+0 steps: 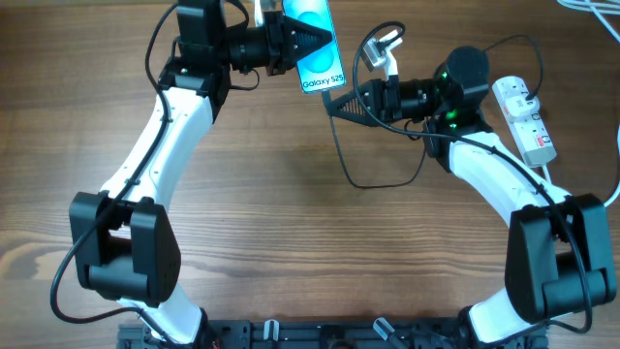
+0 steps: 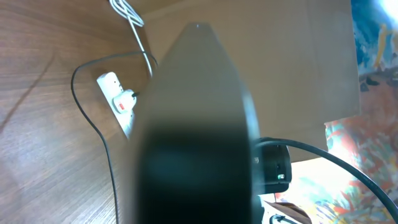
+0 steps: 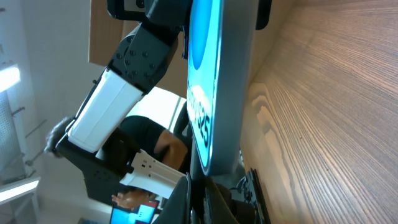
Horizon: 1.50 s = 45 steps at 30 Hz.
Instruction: Plug charger to phone and switch on socket
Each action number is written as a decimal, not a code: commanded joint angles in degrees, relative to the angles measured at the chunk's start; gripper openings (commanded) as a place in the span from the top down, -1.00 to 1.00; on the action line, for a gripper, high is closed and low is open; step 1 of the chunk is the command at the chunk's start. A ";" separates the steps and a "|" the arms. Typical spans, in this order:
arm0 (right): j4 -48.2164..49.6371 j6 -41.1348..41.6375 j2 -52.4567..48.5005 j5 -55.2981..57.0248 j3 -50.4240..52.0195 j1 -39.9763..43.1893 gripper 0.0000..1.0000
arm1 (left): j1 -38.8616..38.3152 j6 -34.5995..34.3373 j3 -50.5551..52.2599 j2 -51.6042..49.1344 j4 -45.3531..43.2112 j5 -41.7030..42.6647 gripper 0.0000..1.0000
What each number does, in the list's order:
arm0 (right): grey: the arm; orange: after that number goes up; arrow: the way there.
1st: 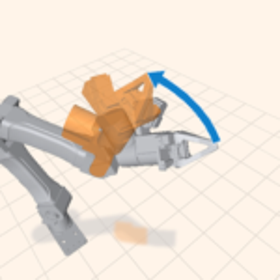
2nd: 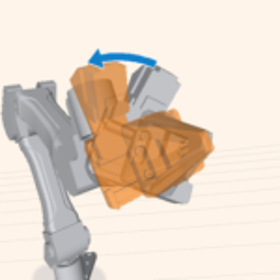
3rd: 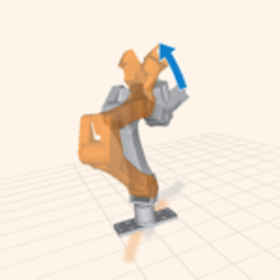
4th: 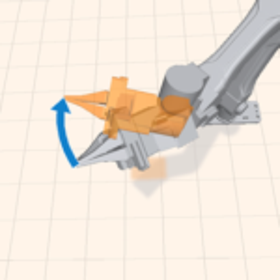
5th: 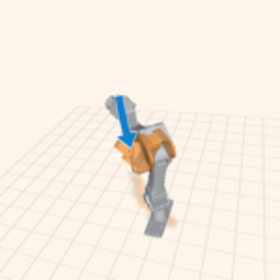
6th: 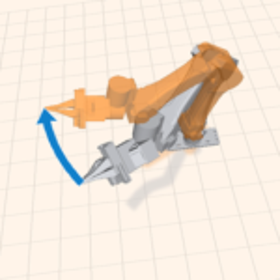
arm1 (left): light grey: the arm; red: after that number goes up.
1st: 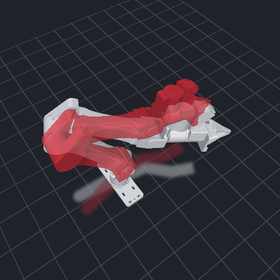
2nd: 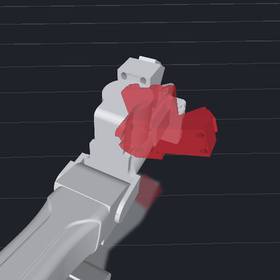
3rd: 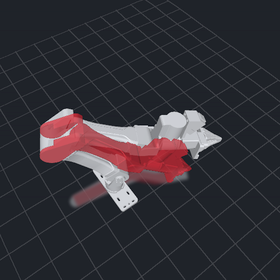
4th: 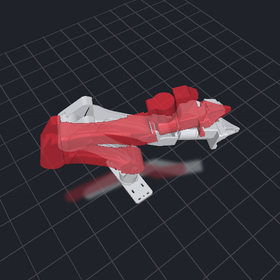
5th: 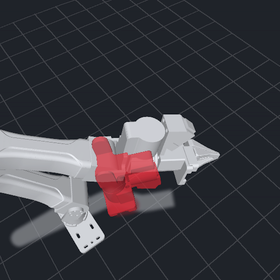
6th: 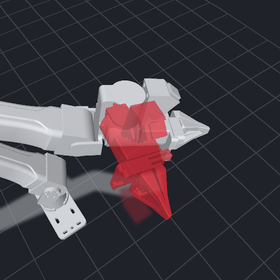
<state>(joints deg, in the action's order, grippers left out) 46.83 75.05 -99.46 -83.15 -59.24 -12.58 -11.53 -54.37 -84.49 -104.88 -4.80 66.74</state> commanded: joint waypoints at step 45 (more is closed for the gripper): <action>2.03 3.82 0.90 16.92 -0.52 0.22 0.91 | -2.62 9.94 -0.13 1.01 11.98 9.07 0.92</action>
<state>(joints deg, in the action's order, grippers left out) 47.09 78.08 -99.46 -82.46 -57.80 -13.47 -11.29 -48.56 -85.62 -104.88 5.61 67.31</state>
